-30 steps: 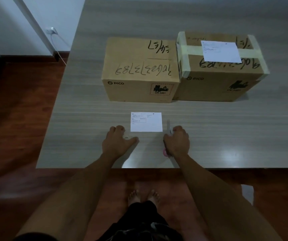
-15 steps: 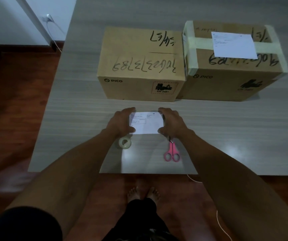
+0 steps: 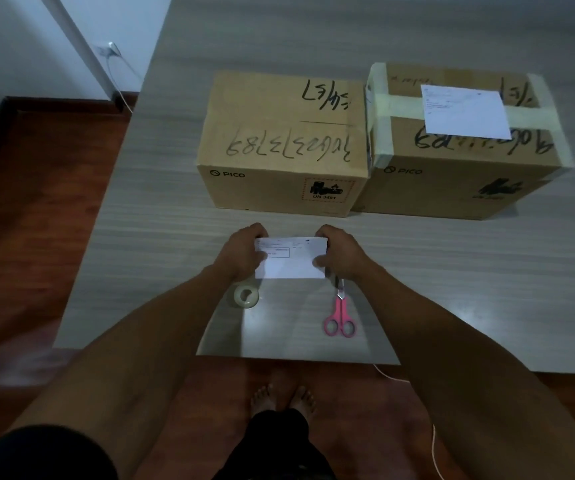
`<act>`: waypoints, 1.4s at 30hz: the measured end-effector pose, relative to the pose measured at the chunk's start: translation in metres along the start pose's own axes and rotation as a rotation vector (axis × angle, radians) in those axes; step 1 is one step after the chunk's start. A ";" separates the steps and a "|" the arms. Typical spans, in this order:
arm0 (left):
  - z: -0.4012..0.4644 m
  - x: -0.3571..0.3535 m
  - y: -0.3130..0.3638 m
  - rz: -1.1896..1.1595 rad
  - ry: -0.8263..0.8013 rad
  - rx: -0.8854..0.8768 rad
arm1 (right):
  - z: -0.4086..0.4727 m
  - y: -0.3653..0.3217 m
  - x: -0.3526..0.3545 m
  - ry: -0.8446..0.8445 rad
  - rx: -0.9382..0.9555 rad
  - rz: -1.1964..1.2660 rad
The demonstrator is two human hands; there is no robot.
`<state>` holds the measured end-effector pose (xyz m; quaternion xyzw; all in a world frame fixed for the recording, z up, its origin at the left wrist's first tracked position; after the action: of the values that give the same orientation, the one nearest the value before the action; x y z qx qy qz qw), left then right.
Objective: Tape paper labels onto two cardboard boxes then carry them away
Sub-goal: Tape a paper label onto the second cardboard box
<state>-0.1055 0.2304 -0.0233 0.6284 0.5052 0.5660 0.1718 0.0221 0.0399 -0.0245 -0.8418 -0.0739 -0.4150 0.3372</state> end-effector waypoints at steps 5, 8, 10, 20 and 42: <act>-0.005 0.015 0.018 -0.227 0.169 0.051 | -0.009 -0.005 0.025 0.135 0.016 0.225; -0.009 0.025 0.038 -0.335 0.222 0.085 | -0.021 -0.014 0.046 0.192 0.013 0.392; -0.012 0.033 0.052 -0.394 0.226 0.054 | -0.030 -0.021 0.060 0.199 0.021 0.491; -0.011 0.089 0.126 -0.603 0.398 -0.026 | -0.041 -0.061 0.141 0.392 0.124 0.553; 0.110 0.147 0.124 -0.110 0.274 -0.118 | 0.064 -0.101 0.173 0.546 -0.054 0.211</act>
<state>0.0242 0.3378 0.1203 0.5056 0.5232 0.6650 0.1687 0.1345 0.1303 0.1289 -0.7105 0.1189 -0.5906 0.3635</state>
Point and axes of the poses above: each hand's wrist, its own z-axis towards the middle knuckle, its own x-axis out of the back of the hand, y = z × x, the point moved 5 cm from there along z, towards the middle knuckle, and after that the axes turned 12 degrees about -z, right-handed, at the moved point
